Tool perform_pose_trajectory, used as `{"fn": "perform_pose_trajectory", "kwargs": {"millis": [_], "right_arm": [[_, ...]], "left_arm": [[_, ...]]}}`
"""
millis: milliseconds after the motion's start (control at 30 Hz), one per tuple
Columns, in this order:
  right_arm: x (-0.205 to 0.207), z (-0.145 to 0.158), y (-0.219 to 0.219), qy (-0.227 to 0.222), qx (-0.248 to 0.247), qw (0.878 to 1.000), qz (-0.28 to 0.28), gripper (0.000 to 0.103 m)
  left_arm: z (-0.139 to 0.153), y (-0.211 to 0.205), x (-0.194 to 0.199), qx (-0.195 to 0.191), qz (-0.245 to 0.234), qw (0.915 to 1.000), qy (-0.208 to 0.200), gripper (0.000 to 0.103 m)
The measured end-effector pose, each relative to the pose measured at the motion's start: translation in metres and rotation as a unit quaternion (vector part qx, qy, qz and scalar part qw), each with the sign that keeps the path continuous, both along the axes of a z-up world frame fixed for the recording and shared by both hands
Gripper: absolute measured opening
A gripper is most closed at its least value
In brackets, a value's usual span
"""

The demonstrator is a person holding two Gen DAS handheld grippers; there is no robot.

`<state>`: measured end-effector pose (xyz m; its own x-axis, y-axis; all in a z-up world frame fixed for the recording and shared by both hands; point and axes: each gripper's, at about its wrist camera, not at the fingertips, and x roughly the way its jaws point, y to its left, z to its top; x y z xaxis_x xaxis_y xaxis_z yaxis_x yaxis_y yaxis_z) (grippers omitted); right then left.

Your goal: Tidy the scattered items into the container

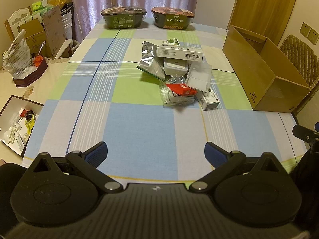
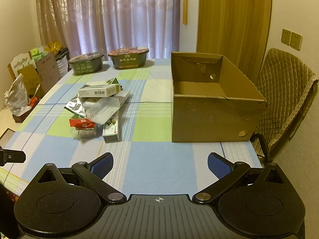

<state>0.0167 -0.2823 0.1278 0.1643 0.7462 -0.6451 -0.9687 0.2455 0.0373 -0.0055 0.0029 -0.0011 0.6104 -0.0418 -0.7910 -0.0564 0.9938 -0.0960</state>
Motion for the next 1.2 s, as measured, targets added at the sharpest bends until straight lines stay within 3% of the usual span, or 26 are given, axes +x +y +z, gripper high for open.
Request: {"fn": "perform_pose_trajectory", "kwargs": {"millis": [1200], "right_arm": [[-0.0021,-0.0026,0.003,0.0,-0.011,1.0,0.003,0.103]], "left_arm": [[-0.0034,0.0001,0.0019,0.012,0.005,0.9999,0.008,0.102]]}}
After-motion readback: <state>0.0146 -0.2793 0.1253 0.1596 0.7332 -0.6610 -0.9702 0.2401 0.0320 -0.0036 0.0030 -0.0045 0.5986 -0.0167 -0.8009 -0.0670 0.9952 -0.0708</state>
